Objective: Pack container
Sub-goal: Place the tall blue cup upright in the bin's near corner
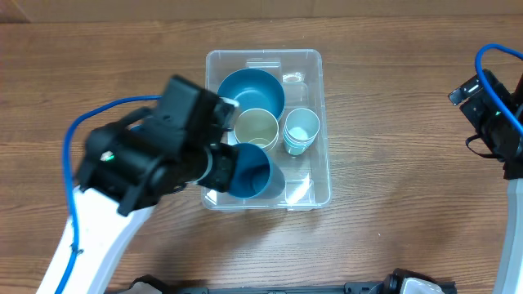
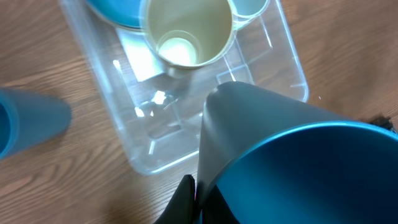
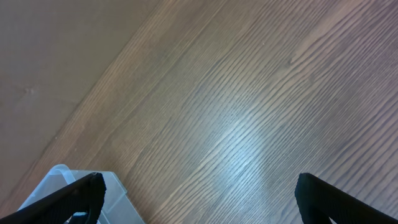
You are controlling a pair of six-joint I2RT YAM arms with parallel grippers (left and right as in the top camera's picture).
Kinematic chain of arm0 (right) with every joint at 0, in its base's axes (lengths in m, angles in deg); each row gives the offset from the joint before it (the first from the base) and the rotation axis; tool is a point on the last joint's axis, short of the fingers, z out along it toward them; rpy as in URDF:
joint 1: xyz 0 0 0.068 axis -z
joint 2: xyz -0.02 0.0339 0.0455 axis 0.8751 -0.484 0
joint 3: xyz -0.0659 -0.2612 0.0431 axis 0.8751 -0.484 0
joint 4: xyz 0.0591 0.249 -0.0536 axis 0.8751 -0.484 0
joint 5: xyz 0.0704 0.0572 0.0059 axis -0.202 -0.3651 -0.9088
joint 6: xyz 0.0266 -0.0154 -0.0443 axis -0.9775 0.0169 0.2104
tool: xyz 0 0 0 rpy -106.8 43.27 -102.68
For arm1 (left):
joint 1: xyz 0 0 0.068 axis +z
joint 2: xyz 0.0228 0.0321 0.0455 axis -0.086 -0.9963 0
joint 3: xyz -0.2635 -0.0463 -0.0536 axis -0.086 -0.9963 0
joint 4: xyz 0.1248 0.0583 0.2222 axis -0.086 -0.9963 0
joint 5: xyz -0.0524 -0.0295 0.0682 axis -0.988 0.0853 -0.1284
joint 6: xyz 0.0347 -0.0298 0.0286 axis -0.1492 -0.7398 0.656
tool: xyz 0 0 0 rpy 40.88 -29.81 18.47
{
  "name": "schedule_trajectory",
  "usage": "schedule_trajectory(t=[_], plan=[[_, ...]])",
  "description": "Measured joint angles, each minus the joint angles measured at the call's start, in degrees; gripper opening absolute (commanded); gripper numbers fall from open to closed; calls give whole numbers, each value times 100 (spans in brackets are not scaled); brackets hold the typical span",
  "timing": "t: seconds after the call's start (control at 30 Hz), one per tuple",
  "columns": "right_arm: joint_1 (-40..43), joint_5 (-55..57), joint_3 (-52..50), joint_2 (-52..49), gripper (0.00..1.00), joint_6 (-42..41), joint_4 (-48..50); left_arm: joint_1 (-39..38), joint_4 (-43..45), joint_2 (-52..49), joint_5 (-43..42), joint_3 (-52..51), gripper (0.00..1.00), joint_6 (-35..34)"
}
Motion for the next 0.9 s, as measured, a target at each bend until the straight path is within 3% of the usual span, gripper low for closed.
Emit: schedule_trajectory(t=[0.13,0.33,0.43,0.73,0.77,0.9], plan=[[0,0,0,0,100,2,2,-649,376,-748,577,0,4,-234],[0,2,0,0,100,0,4,-844,953,-1838,857,0,4,-302],[0,2,0,0,100,0,2,-968,1165,-2087,901,0,15,-310],[0,2,0,0,100,4,2,-1287,1084,-2122,984,2,25,-509],[0,0,0,0,100,-2,2,-1325,973,-2122,984,44,27,-535],[0,2,0,0,100,0,0,-1392,319,-1921,1268,780,53,-667]])
